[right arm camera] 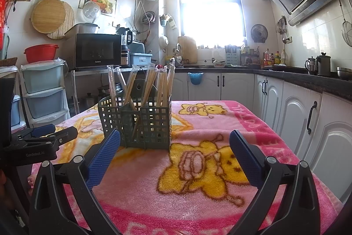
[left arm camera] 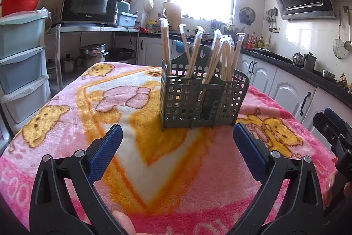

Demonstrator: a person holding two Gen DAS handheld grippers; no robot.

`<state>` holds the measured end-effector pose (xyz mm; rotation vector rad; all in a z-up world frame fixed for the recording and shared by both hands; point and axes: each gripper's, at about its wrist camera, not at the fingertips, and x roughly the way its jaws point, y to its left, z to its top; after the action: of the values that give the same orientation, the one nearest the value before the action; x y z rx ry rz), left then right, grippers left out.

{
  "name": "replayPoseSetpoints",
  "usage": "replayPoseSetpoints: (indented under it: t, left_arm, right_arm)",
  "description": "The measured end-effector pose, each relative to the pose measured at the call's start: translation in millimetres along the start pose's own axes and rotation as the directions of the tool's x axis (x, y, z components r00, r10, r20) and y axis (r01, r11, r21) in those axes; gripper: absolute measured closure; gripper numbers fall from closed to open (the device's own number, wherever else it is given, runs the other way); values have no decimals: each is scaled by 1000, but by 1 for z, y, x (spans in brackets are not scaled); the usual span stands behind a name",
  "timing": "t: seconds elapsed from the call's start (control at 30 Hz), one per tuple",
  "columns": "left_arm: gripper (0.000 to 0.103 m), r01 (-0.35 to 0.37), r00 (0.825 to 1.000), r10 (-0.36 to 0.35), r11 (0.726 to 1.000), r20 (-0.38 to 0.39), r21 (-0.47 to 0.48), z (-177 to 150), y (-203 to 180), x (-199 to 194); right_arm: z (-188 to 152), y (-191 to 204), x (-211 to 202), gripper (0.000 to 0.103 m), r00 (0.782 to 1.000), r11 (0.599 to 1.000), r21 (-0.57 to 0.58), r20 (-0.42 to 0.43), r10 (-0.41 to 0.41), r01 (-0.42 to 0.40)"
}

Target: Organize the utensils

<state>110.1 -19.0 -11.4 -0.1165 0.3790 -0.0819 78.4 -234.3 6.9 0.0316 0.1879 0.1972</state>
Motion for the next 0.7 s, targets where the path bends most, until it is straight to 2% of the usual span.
replayPoseSetpoints:
  t: [0.13,0.2,0.27,0.33,0.4,0.47,0.5,0.57,0.63,0.67,0.7]
  left_arm:
    - [10,-29,998,27,999,-60,-24,7,13,10]
    - [10,-96,988,93,995,-126,-17,15,26,25]
    - [10,-179,963,166,983,-213,-41,23,50,44]
    - [10,-232,939,205,970,-275,-68,25,72,60]
    - [10,-292,913,252,952,-319,-85,25,95,76]
    - [10,-344,883,286,934,-373,-99,21,117,92]
    - [10,-360,871,295,928,-393,-101,19,124,96]
    - [10,-391,842,313,916,-439,-96,14,138,108]
    - [10,-414,812,315,905,-492,-103,9,148,117]
    - [10,-429,798,324,897,-509,-102,8,151,120]
    - [10,-432,796,326,896,-510,-101,7,153,121]
  right_arm:
    - [6,-13,13,6,997,999,36,-71,-26,28]
    - [12,-29,30,6,984,995,30,-155,-89,94]
    - [14,-51,59,6,939,983,0,-297,-173,182]
    - [11,-78,87,6,875,968,-10,-425,-231,251]
    - [-1,-110,123,6,782,957,-3,-575,-240,291]
    - [-12,-127,146,6,727,948,-24,-636,-259,317]
    - [-18,-133,157,6,696,939,-64,-655,-294,337]
    - [-28,-136,172,6,656,925,-141,-667,-353,354]
    - [-33,-139,176,6,672,928,-115,-658,-340,355]
    - [-34,-140,176,6,674,929,-94,-663,-326,357]
    - [-34,-143,175,6,675,931,-77,-667,-315,358]
